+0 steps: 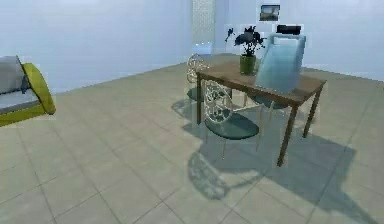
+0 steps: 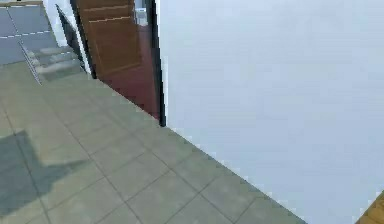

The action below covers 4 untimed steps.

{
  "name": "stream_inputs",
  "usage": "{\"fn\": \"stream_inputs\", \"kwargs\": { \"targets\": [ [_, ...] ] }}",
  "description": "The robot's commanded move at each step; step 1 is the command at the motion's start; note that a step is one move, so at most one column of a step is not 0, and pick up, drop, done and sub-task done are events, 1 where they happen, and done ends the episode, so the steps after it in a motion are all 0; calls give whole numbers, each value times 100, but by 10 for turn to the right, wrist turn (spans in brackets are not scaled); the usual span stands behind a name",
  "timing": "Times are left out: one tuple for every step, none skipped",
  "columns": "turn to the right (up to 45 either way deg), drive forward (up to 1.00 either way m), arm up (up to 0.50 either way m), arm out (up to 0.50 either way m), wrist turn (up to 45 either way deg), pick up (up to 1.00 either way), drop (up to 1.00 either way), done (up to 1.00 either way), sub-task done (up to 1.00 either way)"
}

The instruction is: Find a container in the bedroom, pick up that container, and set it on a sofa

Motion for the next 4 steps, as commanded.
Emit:
{"fn": "stream_inputs", "kwargs": {
  "targets": [
    [450,0,0,0,0,0,0,0,0],
    [0,30,0,0,0,0,0,0,0],
    [0,100,0,0,0,0,0,0,0],
    [0,100,0,0,0,0,0,0,0]
  ]
}}
